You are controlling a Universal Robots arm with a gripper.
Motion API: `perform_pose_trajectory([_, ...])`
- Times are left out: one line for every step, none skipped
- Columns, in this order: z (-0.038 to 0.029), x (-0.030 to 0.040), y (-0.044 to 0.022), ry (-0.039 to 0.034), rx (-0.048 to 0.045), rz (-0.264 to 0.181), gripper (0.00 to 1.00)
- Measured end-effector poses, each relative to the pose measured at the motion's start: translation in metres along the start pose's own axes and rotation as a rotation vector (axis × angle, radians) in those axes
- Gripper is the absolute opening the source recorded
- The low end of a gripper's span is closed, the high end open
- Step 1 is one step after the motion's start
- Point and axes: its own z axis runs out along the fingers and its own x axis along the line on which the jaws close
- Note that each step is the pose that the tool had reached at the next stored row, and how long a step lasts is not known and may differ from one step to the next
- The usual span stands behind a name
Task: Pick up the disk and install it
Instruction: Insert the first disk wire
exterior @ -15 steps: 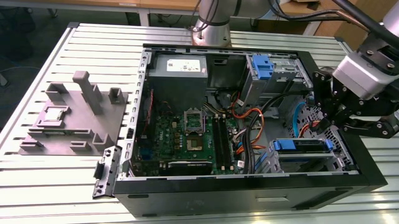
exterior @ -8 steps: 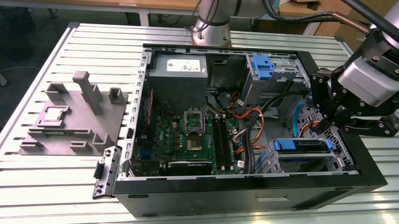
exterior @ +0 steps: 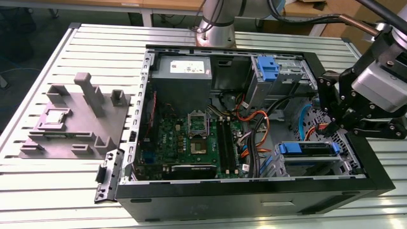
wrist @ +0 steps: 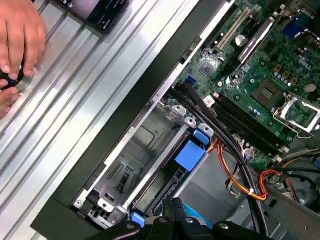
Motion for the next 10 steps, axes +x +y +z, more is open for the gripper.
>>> perform_pose_trajectory([0.0000, 0.0000, -0.0016, 0.0012, -0.0008, 0.000, 0.10])
perform_pose_trajectory([0.0001, 0.0001, -0.0035, 0.0020, -0.0014, 0.000, 0.10])
perform_pose_trajectory([0.0003, 0.0000, -0.0054, 0.0024, -0.0018, 0.000, 0.10])
perform_pose_trajectory([0.0003, -0.0002, -0.0073, 0.0029, -0.0021, 0.000, 0.10])
perform_pose_trajectory([0.0003, -0.0003, -0.0089, 0.0031, -0.0023, 0.000, 0.10])
perform_pose_trajectory([0.0004, -0.0006, -0.0104, 0.0032, -0.0023, 0.000, 0.10])
perform_pose_trajectory([0.0004, -0.0009, -0.0119, 0.0033, -0.0024, 0.000, 0.10])
perform_pose_trajectory([0.0004, -0.0011, -0.0134, 0.0033, -0.0024, 0.000, 0.10])
perform_pose_trajectory([0.0005, -0.0012, -0.0143, 0.0033, -0.0024, 0.000, 0.10])
perform_pose_trajectory([0.0006, -0.0014, -0.0150, 0.0033, -0.0024, 0.000, 0.10])
